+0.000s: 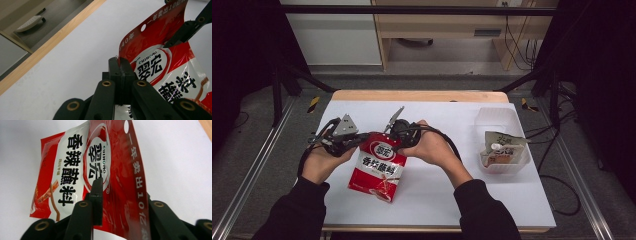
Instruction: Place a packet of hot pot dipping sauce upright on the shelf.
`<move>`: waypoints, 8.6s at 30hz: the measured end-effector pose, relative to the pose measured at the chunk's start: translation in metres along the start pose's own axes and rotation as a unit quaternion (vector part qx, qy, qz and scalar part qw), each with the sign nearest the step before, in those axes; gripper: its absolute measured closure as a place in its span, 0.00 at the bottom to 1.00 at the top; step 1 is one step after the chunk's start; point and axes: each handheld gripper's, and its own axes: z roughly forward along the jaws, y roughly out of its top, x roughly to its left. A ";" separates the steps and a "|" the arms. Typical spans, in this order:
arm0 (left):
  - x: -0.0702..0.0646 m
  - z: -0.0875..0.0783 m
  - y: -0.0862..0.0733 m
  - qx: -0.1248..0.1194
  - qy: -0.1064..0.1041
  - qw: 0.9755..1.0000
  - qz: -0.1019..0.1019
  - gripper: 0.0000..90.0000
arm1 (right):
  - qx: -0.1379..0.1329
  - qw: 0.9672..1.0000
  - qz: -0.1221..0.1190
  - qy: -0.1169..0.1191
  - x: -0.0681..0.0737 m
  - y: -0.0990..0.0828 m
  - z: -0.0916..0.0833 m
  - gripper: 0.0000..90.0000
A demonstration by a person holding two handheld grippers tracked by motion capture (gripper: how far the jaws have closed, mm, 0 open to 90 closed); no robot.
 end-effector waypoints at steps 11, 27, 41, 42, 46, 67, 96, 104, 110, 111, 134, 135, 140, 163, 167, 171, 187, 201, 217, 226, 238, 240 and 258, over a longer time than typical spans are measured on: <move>-0.001 0.000 0.000 0.000 -0.003 1.000 0.001 1.00 | 0.009 1.000 -0.008 0.007 0.000 -0.001 0.000 0.96; 0.004 0.000 -0.013 -0.023 -0.002 1.000 -0.017 0.83 | 0.009 1.000 -0.013 0.010 0.002 -0.001 -0.002 1.00; 0.005 -0.015 -0.046 -0.085 0.014 0.993 -0.076 0.25 | -0.024 1.000 -0.012 0.012 -0.002 -0.003 -0.037 1.00; 0.005 -0.015 -0.049 -0.080 0.015 0.994 -0.076 0.24 | -0.027 1.000 -0.009 0.010 -0.003 -0.003 -0.041 1.00; 0.009 -0.010 -0.062 -0.068 0.022 0.993 -0.092 0.18 | -0.040 0.999 -0.012 0.002 -0.009 -0.003 -0.061 1.00; 0.017 0.014 -0.108 -0.018 0.048 0.991 -0.120 0.09 | -0.043 0.997 0.021 -0.066 -0.055 -0.041 -0.135 1.00; 0.016 0.026 -0.121 0.007 0.061 0.991 -0.117 0.08 | -0.062 0.985 0.079 -0.138 -0.118 -0.093 -0.201 1.00; 0.016 0.028 -0.121 0.009 0.059 0.991 -0.117 0.08 | -0.081 0.978 0.107 -0.162 -0.138 -0.115 -0.214 1.00; 0.015 0.028 -0.121 0.013 0.058 0.992 -0.114 0.09 | -0.094 0.978 0.105 -0.157 -0.142 -0.111 -0.211 1.00; 0.015 0.028 -0.121 0.014 0.058 0.992 -0.114 0.09 | -0.094 0.978 0.104 -0.156 -0.141 -0.109 -0.210 1.00; 0.014 0.028 -0.121 0.014 0.054 0.992 -0.113 0.09 | -0.101 0.971 0.121 -0.178 -0.160 -0.107 -0.210 1.00; 0.014 0.028 -0.121 0.014 0.054 0.992 -0.113 0.09 | -0.102 0.971 0.121 -0.179 -0.161 -0.108 -0.212 1.00; 0.014 0.028 -0.121 0.015 0.053 0.992 -0.112 0.09 | -0.106 0.968 0.129 -0.186 -0.163 -0.115 -0.219 1.00; 0.013 0.030 -0.120 0.021 0.049 0.993 -0.108 0.09 | -0.107 0.962 0.154 -0.197 -0.167 -0.145 -0.226 1.00; 0.013 0.030 -0.120 0.021 0.048 0.993 -0.107 0.09 | -0.105 0.961 0.160 -0.199 -0.168 -0.152 -0.226 1.00; 0.013 0.030 -0.120 0.021 0.049 0.993 -0.108 0.09 | -0.102 0.960 0.169 -0.200 -0.169 -0.161 -0.227 1.00; 0.012 0.031 -0.120 0.024 0.046 0.993 -0.106 0.09 | -0.103 0.955 0.189 -0.207 -0.170 -0.183 -0.229 1.00; 0.011 0.032 -0.120 0.023 0.046 0.993 -0.106 0.09 | -0.100 0.953 0.203 -0.201 -0.174 -0.198 -0.214 1.00; 0.010 0.033 -0.119 0.024 0.043 0.993 -0.106 0.09 | -0.104 0.950 0.225 -0.191 -0.174 -0.222 -0.198 1.00; 0.009 0.034 -0.119 0.025 0.041 0.993 -0.105 0.09 | -0.106 0.946 0.240 -0.191 -0.171 -0.238 -0.198 1.00; 0.008 0.035 -0.119 0.031 0.039 0.994 -0.102 0.09 | -0.084 0.942 0.254 -0.202 -0.167 -0.256 -0.197 0.85; 0.008 0.035 -0.119 0.031 0.039 0.994 -0.101 0.09 | -0.085 0.942 0.251 -0.206 -0.165 -0.256 -0.197 0.78; 0.008 0.035 -0.118 0.031 0.038 0.994 -0.100 0.09 | -0.148 0.921 0.211 -0.293 -0.134 -0.223 -0.218 0.24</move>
